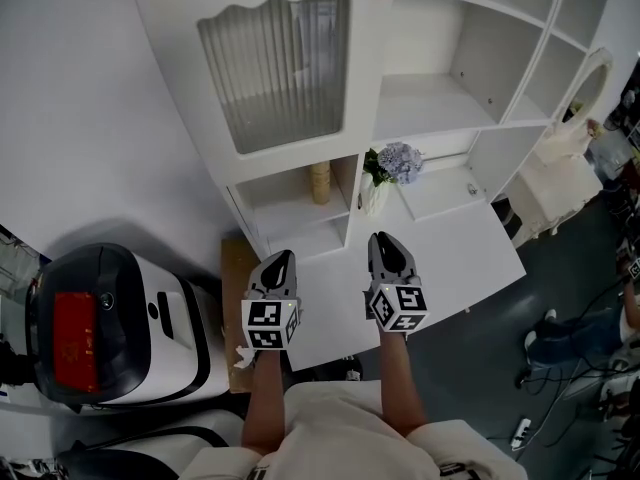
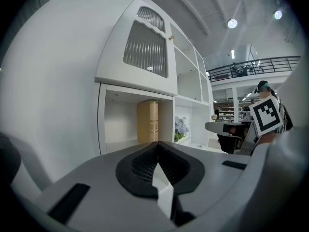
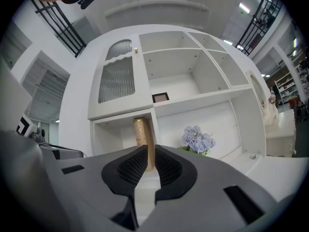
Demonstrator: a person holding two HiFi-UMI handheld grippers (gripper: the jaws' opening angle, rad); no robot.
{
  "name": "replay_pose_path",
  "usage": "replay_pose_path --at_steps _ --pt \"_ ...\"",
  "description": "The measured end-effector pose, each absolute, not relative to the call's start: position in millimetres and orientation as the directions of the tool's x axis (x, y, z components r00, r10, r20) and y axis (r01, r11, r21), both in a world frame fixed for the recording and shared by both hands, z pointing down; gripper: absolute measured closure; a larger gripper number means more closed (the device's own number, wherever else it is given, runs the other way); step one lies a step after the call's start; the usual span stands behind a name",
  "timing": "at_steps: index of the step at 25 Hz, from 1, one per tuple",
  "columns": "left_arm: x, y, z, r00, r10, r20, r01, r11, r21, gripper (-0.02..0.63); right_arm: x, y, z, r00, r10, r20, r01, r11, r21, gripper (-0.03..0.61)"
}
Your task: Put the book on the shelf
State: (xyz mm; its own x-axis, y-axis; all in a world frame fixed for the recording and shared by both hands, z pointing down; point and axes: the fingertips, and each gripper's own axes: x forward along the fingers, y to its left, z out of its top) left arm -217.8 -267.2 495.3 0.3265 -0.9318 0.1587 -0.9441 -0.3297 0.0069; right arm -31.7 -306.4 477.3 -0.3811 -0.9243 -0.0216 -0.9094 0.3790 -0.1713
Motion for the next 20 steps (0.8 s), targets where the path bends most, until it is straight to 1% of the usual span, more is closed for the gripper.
replay_pose_path --at_steps 5,9,15,20 --pt "-215.9 -268.2 497.2 0.326 -0.932 0.158 -0.944 -0.329 0.008 0.597 -30.1 -305.3 479.5 -0.386 -0.922 -0.02 -0.906 0.383 -0.179 0.53" --pt "-214.0 -267.7 500.6 0.326 -0.93 0.168 -0.944 -0.329 0.009 0.597 -39.9 -303.5 481.8 -0.45 -0.893 -0.007 -0.879 0.444 -0.177 0.552" --pt "-211.3 -267.7 503.9 0.326 -0.928 0.18 -0.943 -0.332 -0.001 0.597 -66.2 -299.1 492.4 -0.558 -0.828 0.057 -0.825 0.546 -0.148 0.554" --pt "-216.1 -265.5 506.7 0.318 -0.929 0.189 -0.945 -0.326 -0.011 0.597 -76.6 -301.5 507.4 -0.574 -0.807 0.139 -0.818 0.562 -0.12 0.552"
